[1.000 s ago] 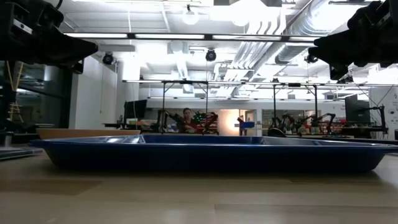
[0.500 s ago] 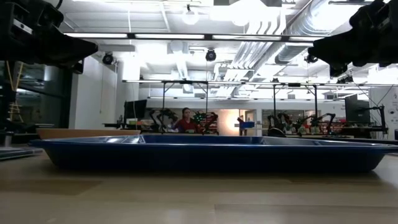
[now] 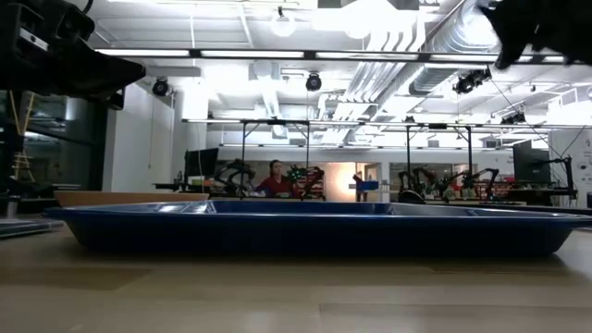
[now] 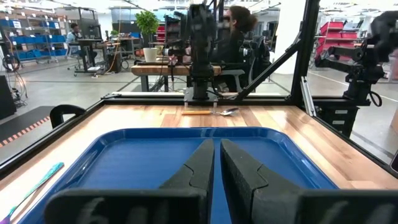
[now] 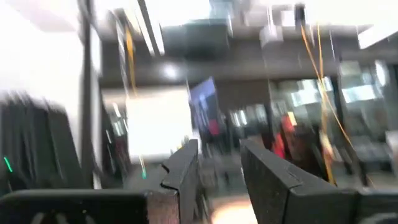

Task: Pick and place plate/cup/fork/spoon on tray
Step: Put the yellow spoon on the blue serving tray

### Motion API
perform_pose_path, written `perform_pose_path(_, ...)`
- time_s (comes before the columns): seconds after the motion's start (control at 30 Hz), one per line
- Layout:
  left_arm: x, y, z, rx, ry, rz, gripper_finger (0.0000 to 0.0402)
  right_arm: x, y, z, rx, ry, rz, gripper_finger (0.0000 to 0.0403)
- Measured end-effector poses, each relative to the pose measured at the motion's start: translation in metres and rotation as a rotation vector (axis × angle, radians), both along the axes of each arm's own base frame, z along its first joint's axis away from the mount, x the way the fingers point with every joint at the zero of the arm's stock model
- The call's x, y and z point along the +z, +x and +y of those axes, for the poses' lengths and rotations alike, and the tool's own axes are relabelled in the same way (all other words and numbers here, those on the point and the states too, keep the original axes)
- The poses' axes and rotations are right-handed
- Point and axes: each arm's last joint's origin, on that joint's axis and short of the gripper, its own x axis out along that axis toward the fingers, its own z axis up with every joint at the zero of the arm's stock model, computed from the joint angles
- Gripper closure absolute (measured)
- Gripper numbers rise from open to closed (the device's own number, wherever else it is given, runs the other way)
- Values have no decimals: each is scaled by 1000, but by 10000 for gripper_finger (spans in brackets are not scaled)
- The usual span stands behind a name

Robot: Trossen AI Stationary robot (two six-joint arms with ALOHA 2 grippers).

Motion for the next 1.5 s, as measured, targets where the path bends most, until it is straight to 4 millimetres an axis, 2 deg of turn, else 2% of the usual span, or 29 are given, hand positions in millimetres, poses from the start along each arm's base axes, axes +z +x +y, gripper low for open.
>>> perform_pose_path(0.1, 0, 0, 0, 0, 0, 0, 381, 12, -2, 3, 70, -65, -139, 288)
perform_pose_path(0.17, 0, 0, 0, 0, 0, 0, 381, 13, 5, 4, 100, -122, -126, 288)
perform_pose_path(0.3, 0, 0, 0, 0, 0, 0, 381, 20, 38, 5, 64, -189, 48, 288)
perform_pose_path(0.53, 0, 0, 0, 0, 0, 0, 381, 42, 117, -1, -170, -243, 361, 288)
perform_pose_path(0.63, 0, 0, 0, 0, 0, -1, 381, 47, 143, -5, -333, -253, 598, 288)
perform_pose_path(0.73, 0, 0, 0, 0, 0, 0, 381, 53, 157, -10, -480, -199, 872, 288)
perform_pose_path(0.87, 0, 0, 0, 0, 0, 0, 381, 67, 155, -10, -491, 31, 1176, 288)
perform_pose_path(1.0, 0, 0, 0, 0, 0, 0, 381, 79, 135, -5, -509, 358, 1437, 288)
perform_pose_path(1.1, 0, 0, 0, 0, 0, 0, 381, 76, 120, 5, -568, 598, 1528, 288)
perform_pose_path(1.3, 0, 0, 0, 0, 0, -1, 381, 41, 104, 28, -603, 878, 1612, 288)
perform_pose_path(1.5, 0, 0, 0, 0, 0, -1, 381, 1, 87, 41, -697, 1008, 1657, 288)
